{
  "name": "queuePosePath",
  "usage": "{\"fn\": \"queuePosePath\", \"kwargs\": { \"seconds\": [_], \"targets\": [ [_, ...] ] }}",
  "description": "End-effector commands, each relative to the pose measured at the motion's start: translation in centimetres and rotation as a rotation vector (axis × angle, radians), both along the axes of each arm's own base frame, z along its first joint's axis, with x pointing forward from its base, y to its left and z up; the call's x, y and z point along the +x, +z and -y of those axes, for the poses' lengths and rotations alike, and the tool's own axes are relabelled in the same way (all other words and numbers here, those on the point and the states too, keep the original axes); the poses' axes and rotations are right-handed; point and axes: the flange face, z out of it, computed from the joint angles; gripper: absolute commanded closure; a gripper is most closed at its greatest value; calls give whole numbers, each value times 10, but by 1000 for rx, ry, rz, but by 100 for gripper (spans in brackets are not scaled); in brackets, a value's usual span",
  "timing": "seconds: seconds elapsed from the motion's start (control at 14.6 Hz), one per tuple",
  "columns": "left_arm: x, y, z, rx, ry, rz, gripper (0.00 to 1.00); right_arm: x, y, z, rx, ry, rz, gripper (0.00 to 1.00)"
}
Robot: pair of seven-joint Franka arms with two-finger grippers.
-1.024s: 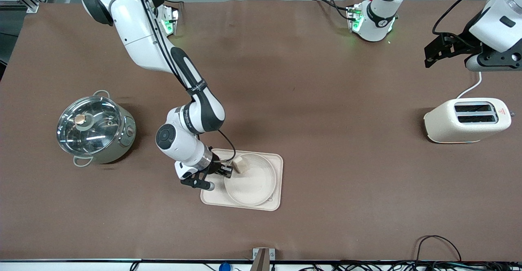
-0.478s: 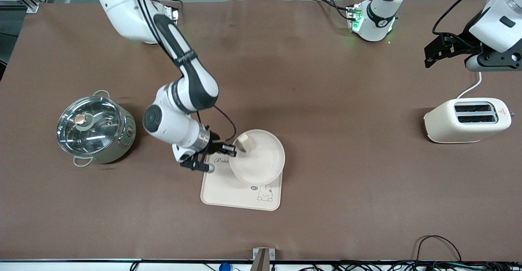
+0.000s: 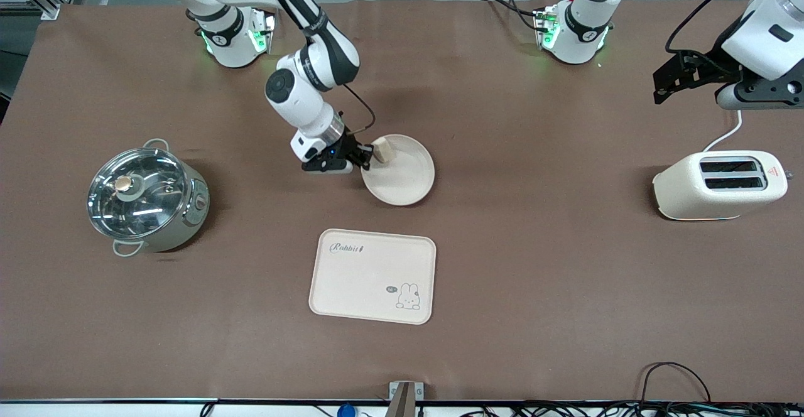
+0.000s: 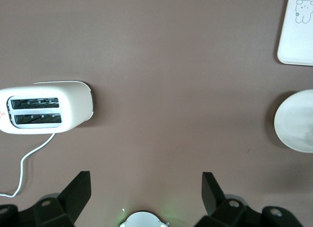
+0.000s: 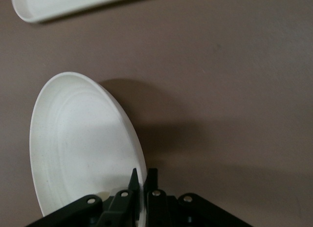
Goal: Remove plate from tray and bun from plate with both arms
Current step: 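Set the plate on the table while the left gripper reaches toward it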
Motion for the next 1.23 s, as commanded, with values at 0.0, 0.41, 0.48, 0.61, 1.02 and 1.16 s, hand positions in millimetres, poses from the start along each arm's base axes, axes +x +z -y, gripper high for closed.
{"fn": "queuePosePath", "kwargs": {
  "seconds": [0.0, 0.41, 0.48, 0.61, 1.02, 1.16],
  "targets": [
    [2, -12, 28, 7, 3, -25, 0, -14, 4, 18, -10, 0, 30, 100],
    [43, -107, 134, -23, 123, -57, 0, -6, -6, 29, 3, -87, -15, 0],
    [47, -125, 151, -28, 158, -61, 0, -5, -6, 30, 4, -91, -16, 0],
    [54, -163, 187, -41, 213, -68, 0, -3, -3, 31, 7, -92, -12, 0],
    [43, -271, 306, -98, 440, -80, 0, 22, 27, 56, 35, -117, -20, 0],
    [39, -298, 326, -102, 516, -76, 0, 40, 45, 80, 35, -77, -28, 0]
  ]
}}
